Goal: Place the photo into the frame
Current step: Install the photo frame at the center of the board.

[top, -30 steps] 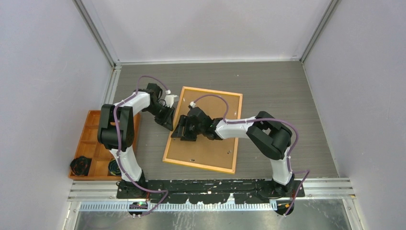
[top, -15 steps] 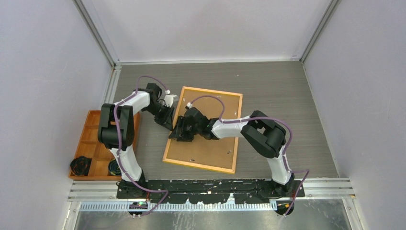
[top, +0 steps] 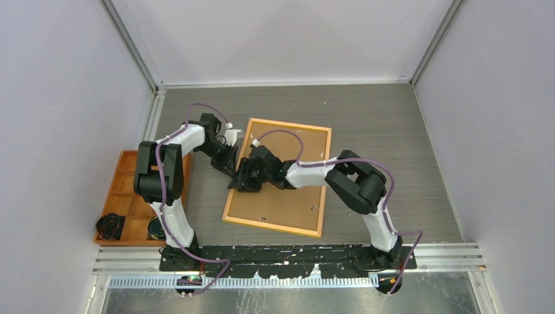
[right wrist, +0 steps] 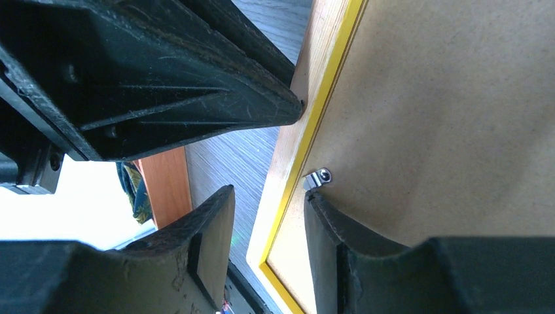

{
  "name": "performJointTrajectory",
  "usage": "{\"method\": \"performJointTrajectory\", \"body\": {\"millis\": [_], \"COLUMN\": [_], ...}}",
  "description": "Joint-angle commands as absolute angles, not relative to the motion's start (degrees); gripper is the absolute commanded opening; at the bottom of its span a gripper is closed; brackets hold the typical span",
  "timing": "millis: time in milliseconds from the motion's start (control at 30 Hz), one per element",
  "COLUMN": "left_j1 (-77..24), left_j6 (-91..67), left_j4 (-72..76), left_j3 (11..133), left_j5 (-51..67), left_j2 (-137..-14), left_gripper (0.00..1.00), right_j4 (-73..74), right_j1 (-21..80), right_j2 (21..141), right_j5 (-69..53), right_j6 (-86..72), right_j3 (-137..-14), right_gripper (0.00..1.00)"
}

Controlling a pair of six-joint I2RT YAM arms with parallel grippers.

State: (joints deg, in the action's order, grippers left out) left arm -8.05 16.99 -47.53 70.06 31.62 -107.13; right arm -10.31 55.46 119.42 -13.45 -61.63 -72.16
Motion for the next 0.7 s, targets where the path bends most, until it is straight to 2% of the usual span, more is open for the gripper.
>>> {"method": "performJointTrajectory", "body": {"millis": [0,667], "left_j1": [-8.8,-8.8], "left_j6": [19.0,19.2], "left_j4": [-46.2,-46.1], "left_j3": [69.1,68.6], "left_j5": [31.5,31.5], "left_j2": [-109.4,-109.3], "left_gripper": [0.06,0.06], "right_j4": [-10.3,-11.2], "right_j1": [55.4,54.7], "right_j2": [120.4,122.1], "right_j5": [-11.9,-12.0], "right_j6": [-60.1,-57.2], "right_j3": [-74.4,-76.9], "right_gripper": [0.48,0.44]}}
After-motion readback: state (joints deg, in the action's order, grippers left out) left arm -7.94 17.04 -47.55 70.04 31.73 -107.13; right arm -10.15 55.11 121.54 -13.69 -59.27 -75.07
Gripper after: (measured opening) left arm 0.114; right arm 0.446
